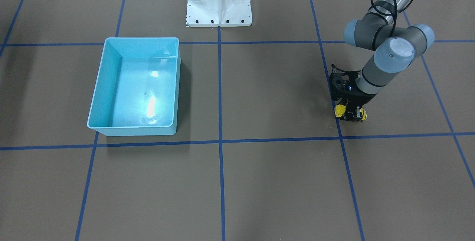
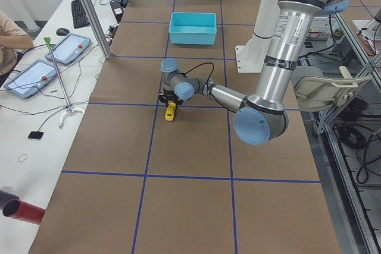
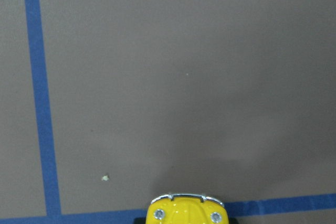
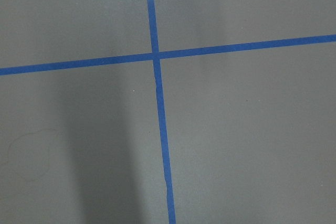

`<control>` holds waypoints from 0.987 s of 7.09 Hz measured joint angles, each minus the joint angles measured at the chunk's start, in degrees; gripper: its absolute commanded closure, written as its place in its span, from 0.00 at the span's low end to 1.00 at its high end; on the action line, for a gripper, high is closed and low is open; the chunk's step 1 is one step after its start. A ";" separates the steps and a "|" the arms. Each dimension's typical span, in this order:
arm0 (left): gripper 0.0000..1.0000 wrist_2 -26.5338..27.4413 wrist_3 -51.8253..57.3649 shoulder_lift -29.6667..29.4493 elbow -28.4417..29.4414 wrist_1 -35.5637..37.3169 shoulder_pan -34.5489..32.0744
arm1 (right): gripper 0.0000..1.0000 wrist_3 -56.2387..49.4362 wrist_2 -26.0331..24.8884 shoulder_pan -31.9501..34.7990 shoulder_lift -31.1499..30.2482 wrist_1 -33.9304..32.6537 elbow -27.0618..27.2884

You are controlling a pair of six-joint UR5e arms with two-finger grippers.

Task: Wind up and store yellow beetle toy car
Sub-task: 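Keep dragging the car backward along the table with the left gripper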

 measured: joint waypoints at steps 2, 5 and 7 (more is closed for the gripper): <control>1.00 -0.17 0.04 0.87 -0.06 -1.06 -0.34 | 0.00 0.00 0.00 0.00 0.00 0.00 -0.06; 1.00 -0.39 0.10 2.13 -0.13 -2.69 -0.97 | 0.00 0.00 -0.02 0.00 0.00 0.00 -0.09; 1.00 -0.43 0.11 3.11 -0.10 -4.13 -1.19 | 0.00 0.00 0.00 0.00 0.00 0.00 -0.09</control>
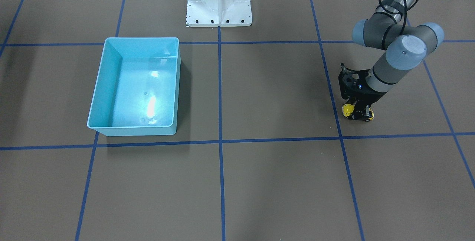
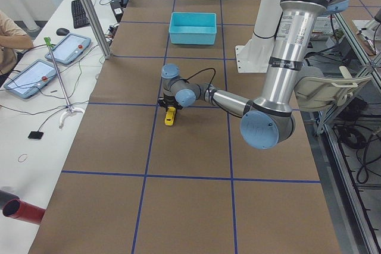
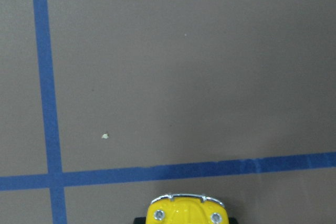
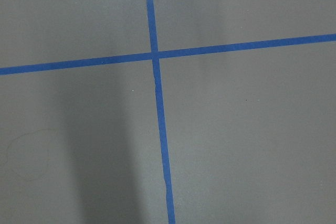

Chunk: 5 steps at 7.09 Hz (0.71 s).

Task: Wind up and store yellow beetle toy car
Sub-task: 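Keep dragging the car backward along the table with the left gripper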

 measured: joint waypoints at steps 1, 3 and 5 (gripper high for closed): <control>1.00 -0.04 0.00 0.32 -0.01 -0.55 -0.02 | 0.00 0.00 0.00 0.00 0.00 0.00 0.00; 1.00 -0.06 0.06 0.78 0.07 -1.26 -0.17 | 0.00 0.00 0.00 0.00 0.00 0.00 -0.06; 1.00 -0.07 0.22 1.79 0.11 -2.25 -0.22 | 0.00 0.00 0.01 0.00 0.00 0.00 -0.09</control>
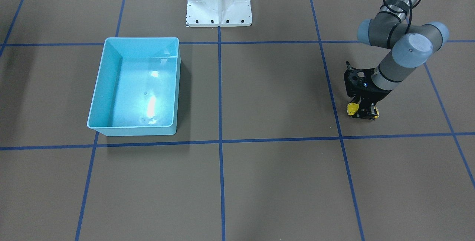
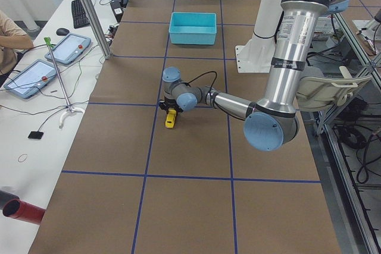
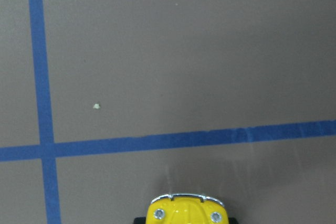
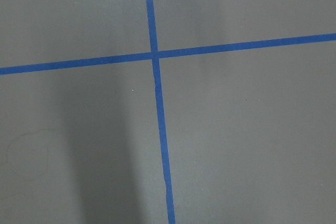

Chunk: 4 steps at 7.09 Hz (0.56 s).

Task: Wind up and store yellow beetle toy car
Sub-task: 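Keep dragging the car backward along the table with the left gripper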

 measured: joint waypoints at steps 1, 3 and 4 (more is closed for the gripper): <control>1.00 -0.02 0.51 0.53 -0.03 -0.40 -0.07 | 0.00 0.00 0.00 0.00 0.00 0.00 0.00; 1.00 -0.08 1.40 1.57 -0.11 -1.32 -0.43 | 0.00 0.00 0.00 0.00 0.00 0.00 0.00; 1.00 -0.08 1.67 1.97 -0.17 -1.59 -0.62 | 0.00 0.00 0.00 0.00 0.00 0.00 0.00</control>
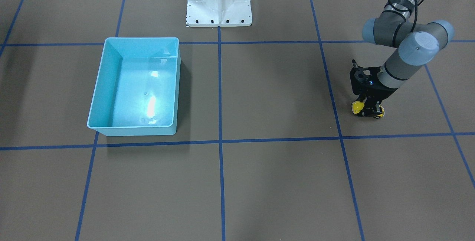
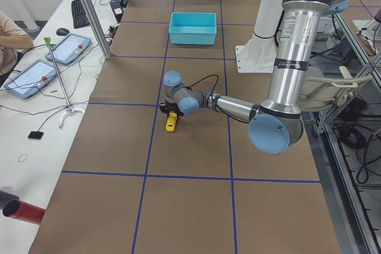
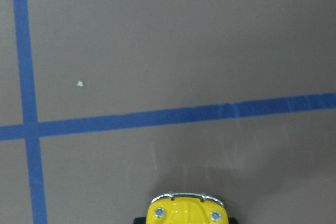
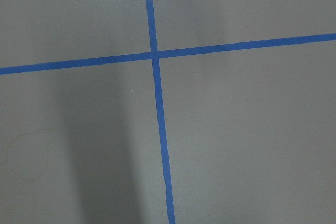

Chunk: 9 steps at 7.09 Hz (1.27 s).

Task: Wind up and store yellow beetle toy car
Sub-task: 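Keep dragging the car backward along the table with the left gripper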

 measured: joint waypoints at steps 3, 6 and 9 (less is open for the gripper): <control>1.00 -0.08 0.87 0.52 -0.08 -0.22 -0.62 | 0.00 0.00 0.00 0.00 0.00 0.00 -0.06; 1.00 -0.09 1.00 1.44 -0.01 -1.51 -0.77 | 0.00 0.05 0.00 0.00 0.00 0.00 -0.09; 0.00 -0.04 0.95 1.73 0.16 -1.84 -0.87 | 0.00 0.03 0.00 0.00 0.00 0.00 -0.09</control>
